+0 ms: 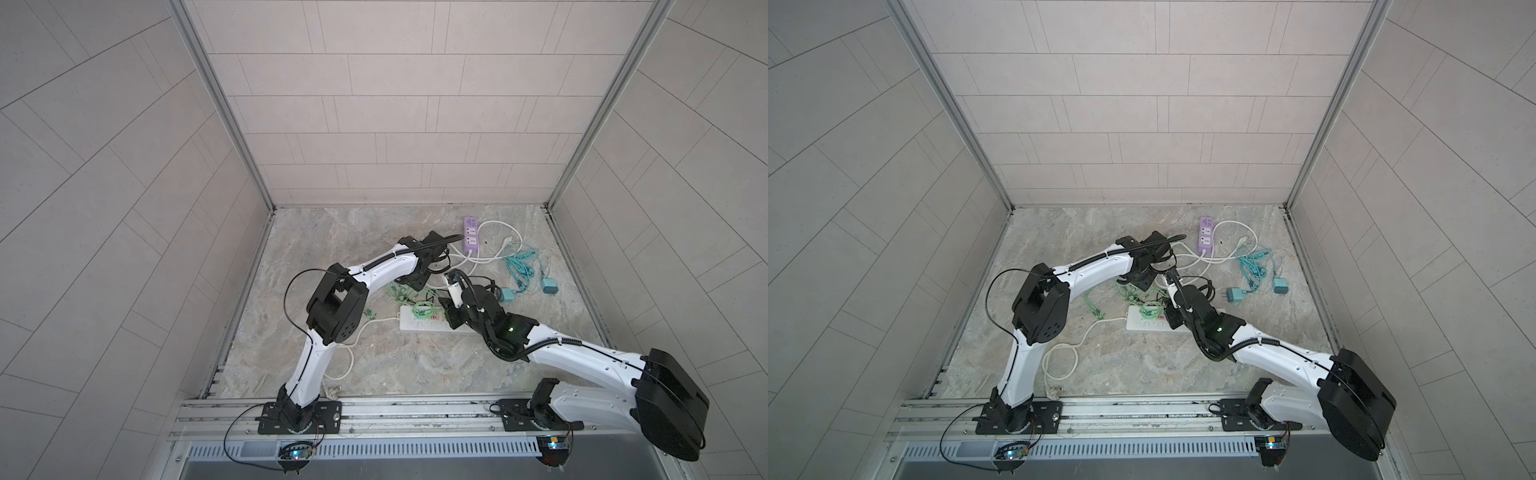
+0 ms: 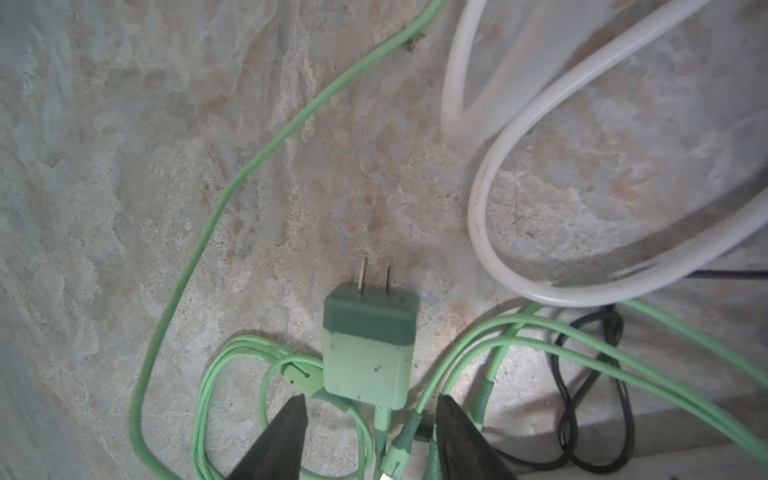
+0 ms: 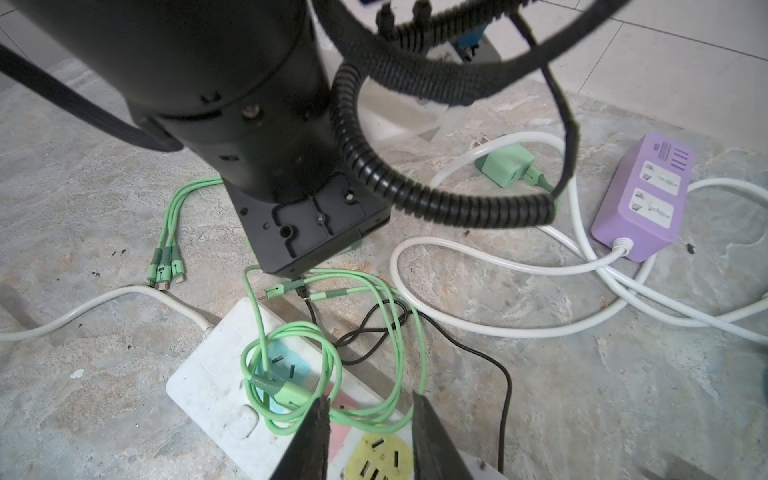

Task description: Insert the plug

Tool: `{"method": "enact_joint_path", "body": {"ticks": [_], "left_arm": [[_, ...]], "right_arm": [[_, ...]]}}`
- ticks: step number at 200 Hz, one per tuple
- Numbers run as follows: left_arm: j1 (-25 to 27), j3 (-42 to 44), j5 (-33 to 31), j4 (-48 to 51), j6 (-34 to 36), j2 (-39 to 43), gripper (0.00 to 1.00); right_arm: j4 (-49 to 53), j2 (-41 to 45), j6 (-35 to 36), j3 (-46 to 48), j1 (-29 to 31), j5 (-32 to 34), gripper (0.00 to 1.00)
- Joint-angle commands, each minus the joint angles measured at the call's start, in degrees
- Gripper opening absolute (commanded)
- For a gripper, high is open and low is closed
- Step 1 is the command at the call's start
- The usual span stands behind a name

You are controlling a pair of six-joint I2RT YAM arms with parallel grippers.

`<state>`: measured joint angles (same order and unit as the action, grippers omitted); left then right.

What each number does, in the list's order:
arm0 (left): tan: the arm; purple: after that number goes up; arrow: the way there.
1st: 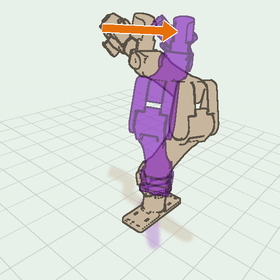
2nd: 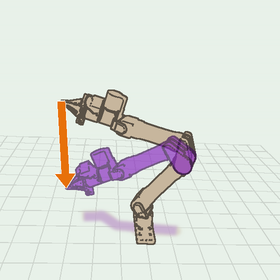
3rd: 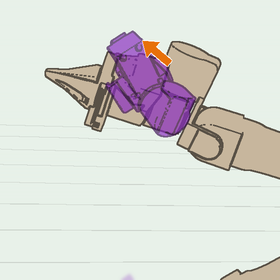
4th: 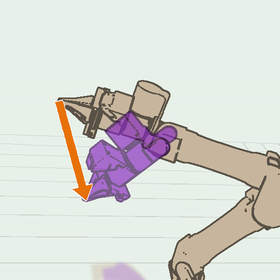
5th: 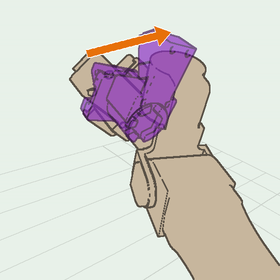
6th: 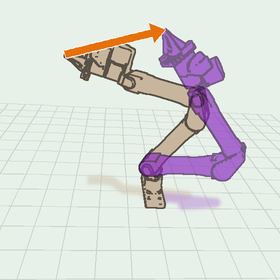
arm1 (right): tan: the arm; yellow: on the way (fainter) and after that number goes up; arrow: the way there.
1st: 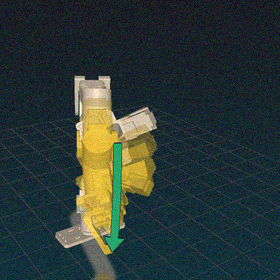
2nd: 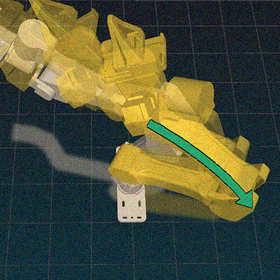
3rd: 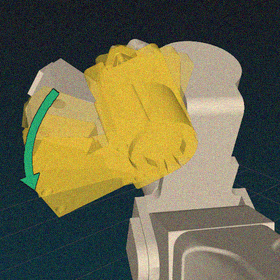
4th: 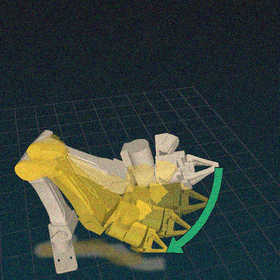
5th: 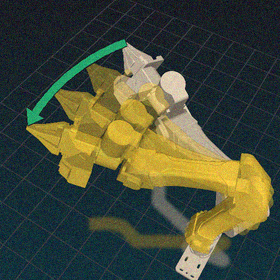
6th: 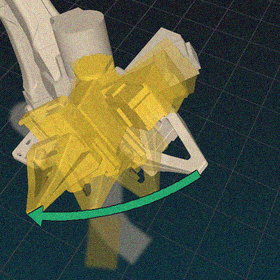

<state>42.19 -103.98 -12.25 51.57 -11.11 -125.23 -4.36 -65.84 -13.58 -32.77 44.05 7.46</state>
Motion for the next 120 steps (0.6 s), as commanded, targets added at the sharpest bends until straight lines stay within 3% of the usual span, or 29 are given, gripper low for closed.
{"method": "enact_joint_path", "body": {"ticks": [1, 47, 120], "left_arm": [[-1.38, -4.23, -0.11, 3.52, 1.0, -2.94, 0.56], [-2.61, -10.38, 2.43, 8.47, 1.07, -8.07, 0.56], [-2.85, -12.44, 5.0, 11.26, -0.4, -10.98, 0.54]], "right_arm": [[0.33, 1.2, -1.01, 0.21, -0.43, -1.29, 0.34], [0.49, 1.8, -0.93, 0.52, -0.71, -1.27, 0.34], [1.37, 4.67, -0.76, 1.05, -0.81, -1.24, 0.35]]}}
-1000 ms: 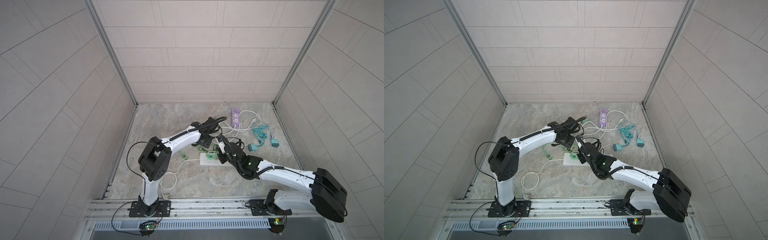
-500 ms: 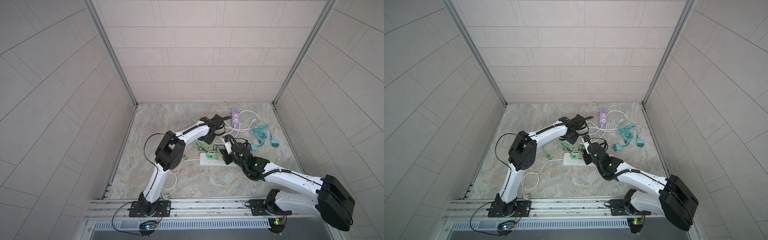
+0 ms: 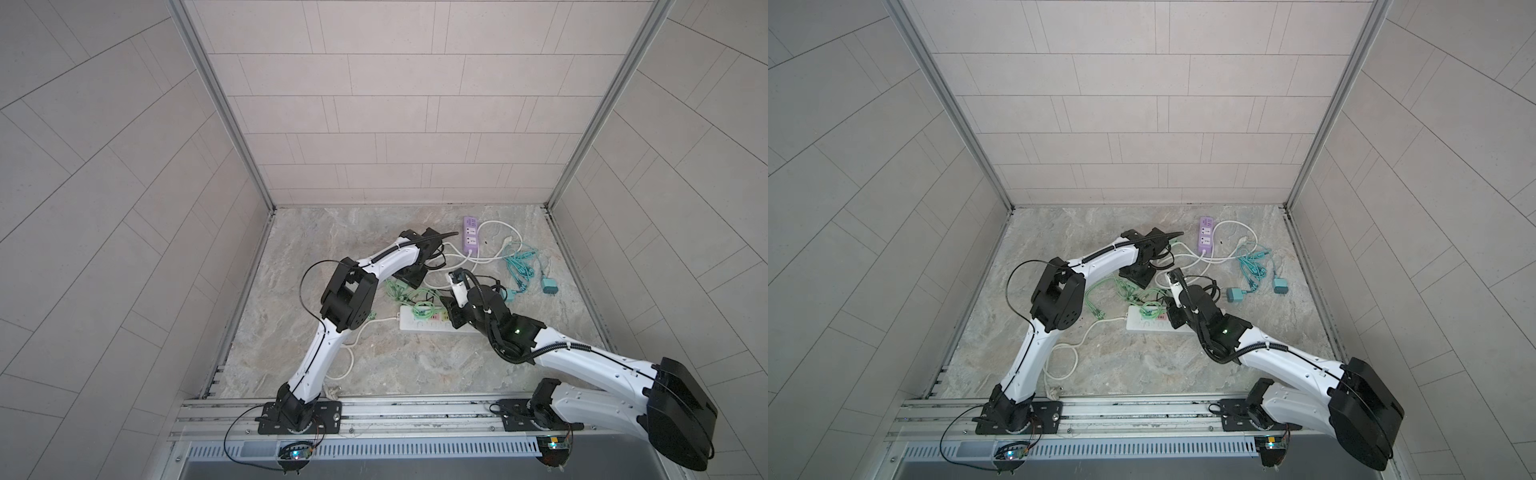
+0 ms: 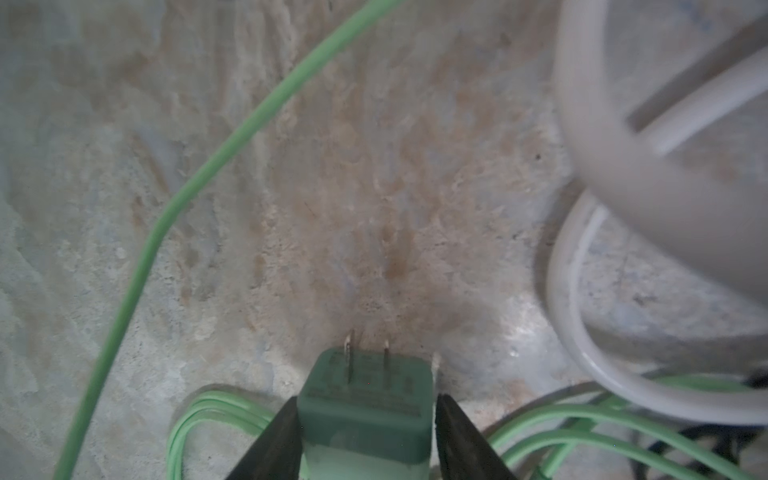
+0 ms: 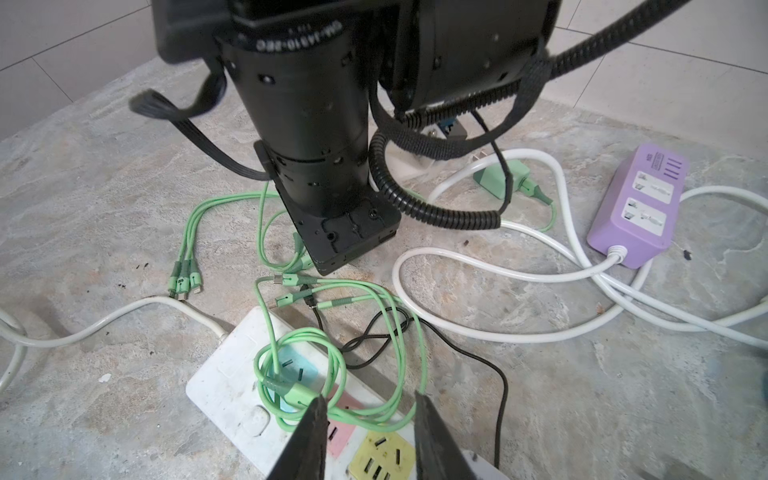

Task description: Insert the plug

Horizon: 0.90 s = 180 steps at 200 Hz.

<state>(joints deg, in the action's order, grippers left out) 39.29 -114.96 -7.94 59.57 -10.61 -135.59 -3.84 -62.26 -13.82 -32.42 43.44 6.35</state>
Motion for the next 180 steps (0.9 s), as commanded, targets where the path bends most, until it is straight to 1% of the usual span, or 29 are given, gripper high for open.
{"method": "enact_joint_path", "body": {"ticks": [1, 7, 21, 28, 36, 53, 91, 103, 115, 132, 143, 163, 170, 180], "left_arm": [[0.07, -1.44, 0.72, 3.22, -0.94, -0.63, 0.54], [-0.03, -1.39, 0.7, 3.23, -1.28, -0.75, 0.52], [-0.58, -1.76, 1.44, 4.01, -3.12, -1.05, 0.36], [-0.77, -1.85, 2.05, 4.31, -4.5, -0.87, 0.31], [-1.03, -1.53, 2.7, 4.12, -6.35, -0.21, 0.28], [-1.58, 0.85, 6.83, 1.91, -10.68, 3.0, 0.23], [-4.23, 11.86, 21.83, -10.67, -18.16, 14.88, 0.23], [-4.9, 14.37, 23.26, -13.28, -19.7, 18.24, 0.23], [-5.51, 15.67, 24.77, -13.73, -20.59, 20.91, 0.22], [-6.13, 19.25, 28.12, -16.12, -23.2, 25.16, 0.22], [-6.47, 22.79, 30.93, -19.52, -25.68, 27.95, 0.22], [-6.48, 29.31, 33.47, -25.12, -30.57, 32.49, 0.23], [-6.48, 32.67, 37.07, -29.21, -34.47, 33.9, 0.23], [-6.38, 37.58, 39.34, -35.5, -39.29, 35.91, 0.23]], "right_arm": [[0.85, 1.04, -0.51, 0.7, -0.2, -0.12, 0.35], [0.85, 1.0, -0.59, 0.7, -0.2, -0.47, 0.35], [1.23, 0.74, -0.77, 0.51, -0.19, -1.18, 0.35], [1.58, 0.74, -0.83, 0.39, -0.2, -1.59, 0.35], [1.88, 0.8, -1.07, 0.26, -0.19, -1.89, 0.35], [1.88, 1.55, -1.72, 0.43, -0.19, -2.97, 0.37], [-0.73, 2.6, -3.35, 0.61, -0.2, -6.53, 0.42], [-2.54, 2.1, -4.17, 0.63, -0.2, -7.45, 0.44], [-4.1, 1.26, -4.93, 0.23, -0.23, -8.37, 0.45], [-6.56, -0.28, -6.54, -0.39, -0.27, -9.64, 0.46], [-8.8, -1.24, -7.61, -0.62, -0.28, -10.52, 0.47], [-13.63, -2.83, -10.09, -0.36, -0.26, -11.07, 0.48], [-15.2, -3.44, -10.57, -0.3, -0.29, -11.08, 0.49], [-17.09, -4.29, -11.03, -0.27, -0.26, -10.85, 0.49]]}}
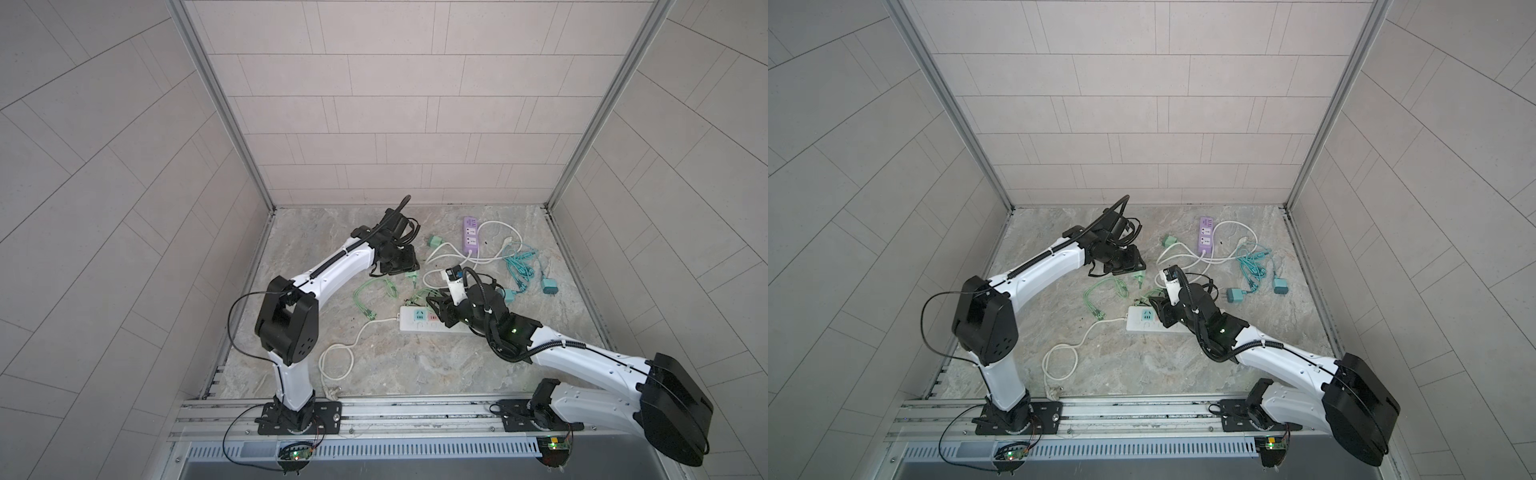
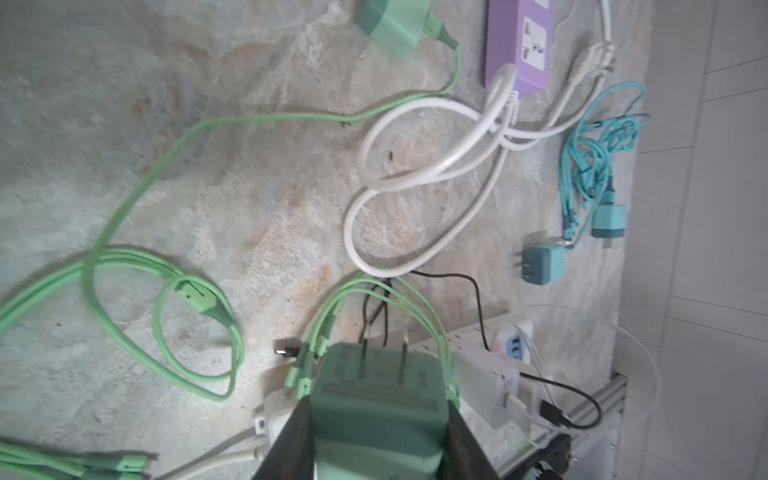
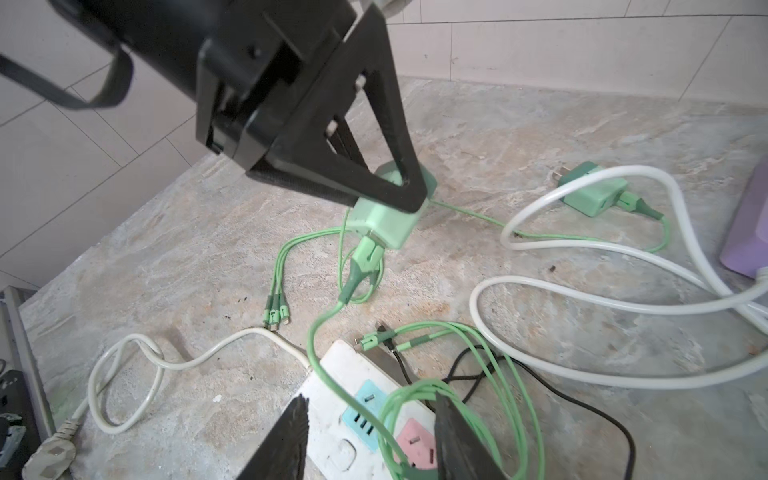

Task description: Insert the plug

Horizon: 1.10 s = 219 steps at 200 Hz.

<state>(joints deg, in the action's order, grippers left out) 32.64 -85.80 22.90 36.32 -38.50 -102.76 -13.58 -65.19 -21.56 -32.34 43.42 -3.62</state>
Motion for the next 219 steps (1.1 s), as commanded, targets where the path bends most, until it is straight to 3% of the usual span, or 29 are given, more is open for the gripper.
{"method": "enact_joint_path", "body": {"ticks": [1, 31, 79, 219], "left_arm": [[0.33, 8.92, 8.62, -12.85, -11.76, 3.22, 0.23], [0.89, 17.67, 9.76, -22.69, -19.1, 7.57, 0.22], [0.89, 23.55, 9.57, -31.46, -25.64, 12.25, 0.21], [0.5, 29.72, 12.77, -42.06, -32.95, 16.09, 0.19]], "right_arm": [[-7.51, -1.48, -3.3, -0.36, -0.25, -0.83, 0.49], [-12.82, -3.84, -4.12, -0.13, -0.19, -0.44, 0.5], [-14.61, -7.56, -4.42, -1.45, -0.17, -0.7, 0.5], [-21.29, -12.57, -4.62, -1.94, 0.48, 1.33, 0.43]]}}
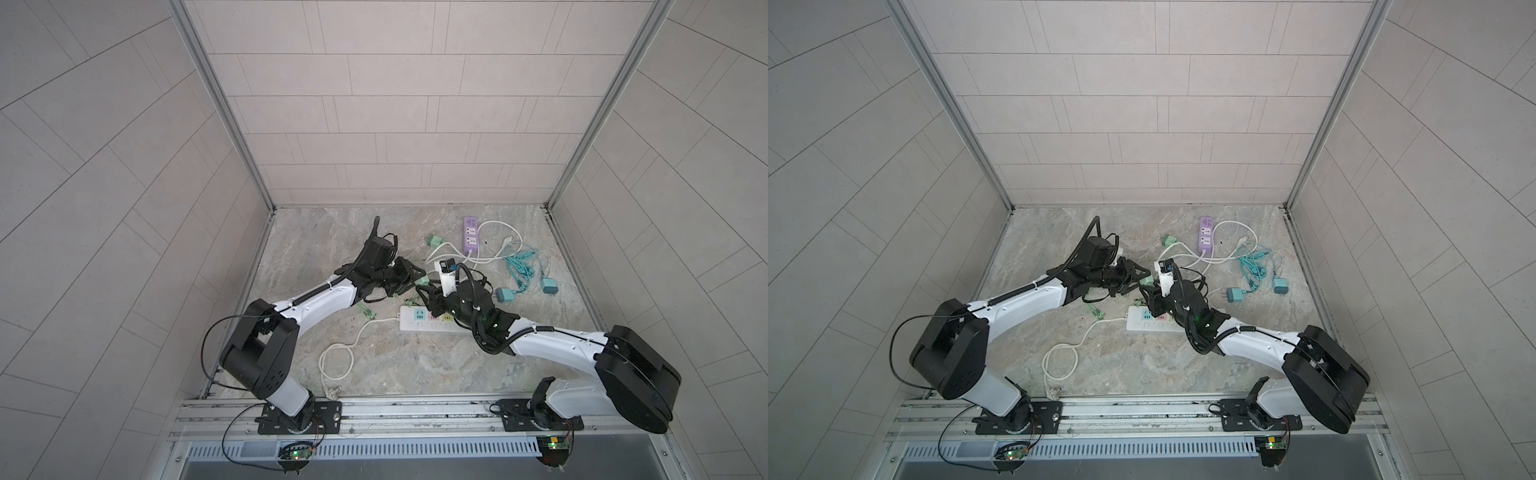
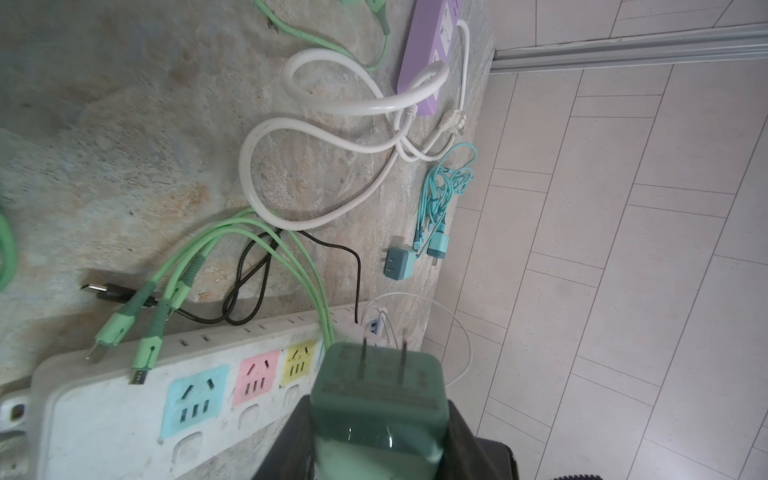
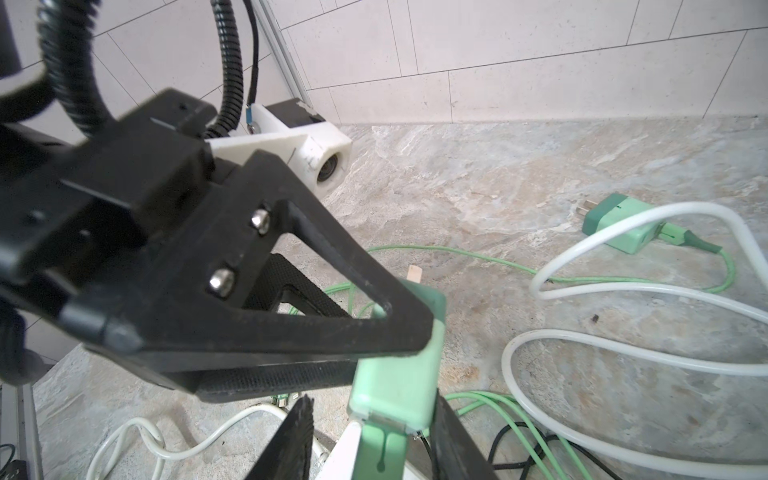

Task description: Insert the plug

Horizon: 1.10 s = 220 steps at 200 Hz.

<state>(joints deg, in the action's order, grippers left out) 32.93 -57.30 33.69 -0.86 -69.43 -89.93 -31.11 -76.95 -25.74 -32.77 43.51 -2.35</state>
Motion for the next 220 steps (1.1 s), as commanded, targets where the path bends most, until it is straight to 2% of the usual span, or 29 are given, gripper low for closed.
{"method": "enact_joint_path", "body": {"ticks": [1, 54, 92, 113, 131, 143, 160, 173, 184, 207, 220], "left_arm": [[0.26, 1.31, 1.98, -5.0, -2.11, 3.31, 0.19], [0.59, 3.06, 1.78, -6.35, -3.26, 5.53, 0.19], [0.74, 4.18, 2.01, -6.86, -3.52, 6.43, 0.19], [0.83, 4.65, 2.27, -7.12, -3.52, 6.58, 0.19], [1.04, 5.36, 2.35, -8.11, -3.74, 6.52, 0.19], [1.01, 5.75, 2.86, -9.05, -3.7, 6.35, 0.23], [0.77, 5.75, 3.85, -10.78, -2.99, 6.09, 0.35], [0.42, 4.91, 4.15, -10.38, -0.92, 5.84, 0.47], [-0.45, 3.44, 4.14, -8.48, 2.44, 5.99, 0.51], [-1.76, -2.39, -1.31, 5.89, 15.89, 7.53, 0.6], [-1.77, -5.68, -4.81, 12.68, 23.36, 8.19, 0.62]], "right_arm": [[-3.77, -0.87, -0.45, -1.59, 0.37, 0.11, 0.43], [-8.48, -2.67, -1.07, -2.29, 0.35, 0.82, 0.41], [-9.11, -3.16, -0.56, -2.33, 0.31, 1.36, 0.34], [-9.7, -3.42, -0.14, -4.13, 0.18, 1.64, 0.26], [-9.76, -3.65, 0.29, -4.63, -0.07, 1.28, 0.15], [-9.53, -3.56, 0.42, -4.82, -0.09, 0.83, 0.11], [-8.21, -2.99, 0.48, -4.93, -0.06, 0.24, 0.08], [-7.06, -1.98, 0.82, -4.33, -0.09, 0.68, 0.07], [-5.45, -0.64, 0.68, -3.73, -0.26, 1.24, 0.06], [1.76, 3.99, 0.9, -3.22, -0.86, 2.23, 0.04], [10.14, 6.42, 1.3, -4.96, -1.78, 0.78, 0.04]]}}
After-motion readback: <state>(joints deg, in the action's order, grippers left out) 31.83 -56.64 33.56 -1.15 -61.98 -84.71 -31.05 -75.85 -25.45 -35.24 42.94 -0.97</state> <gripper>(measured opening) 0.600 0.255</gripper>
